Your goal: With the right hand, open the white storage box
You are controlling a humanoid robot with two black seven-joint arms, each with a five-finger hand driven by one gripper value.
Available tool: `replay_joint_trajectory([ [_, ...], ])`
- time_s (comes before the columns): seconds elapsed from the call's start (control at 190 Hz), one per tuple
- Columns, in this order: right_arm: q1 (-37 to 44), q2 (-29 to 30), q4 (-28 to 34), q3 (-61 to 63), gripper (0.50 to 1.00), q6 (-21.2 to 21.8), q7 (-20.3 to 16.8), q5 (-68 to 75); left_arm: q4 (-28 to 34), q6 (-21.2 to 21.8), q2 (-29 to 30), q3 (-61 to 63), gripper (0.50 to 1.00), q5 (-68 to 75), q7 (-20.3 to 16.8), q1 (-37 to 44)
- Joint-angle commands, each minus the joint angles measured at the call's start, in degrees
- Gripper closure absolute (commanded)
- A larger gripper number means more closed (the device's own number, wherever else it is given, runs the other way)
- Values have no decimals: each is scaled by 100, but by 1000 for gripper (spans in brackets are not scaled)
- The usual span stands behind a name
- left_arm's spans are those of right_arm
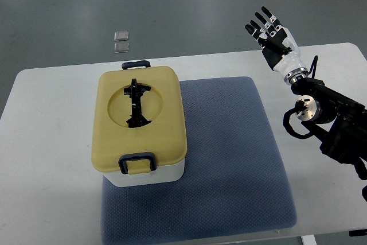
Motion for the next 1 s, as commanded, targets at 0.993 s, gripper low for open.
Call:
replay_joint_trajectory([
  [0.993,3538,-148,1857,-1864,574,1246,386,-7766,2,0,0,0,500,0,0,2],
])
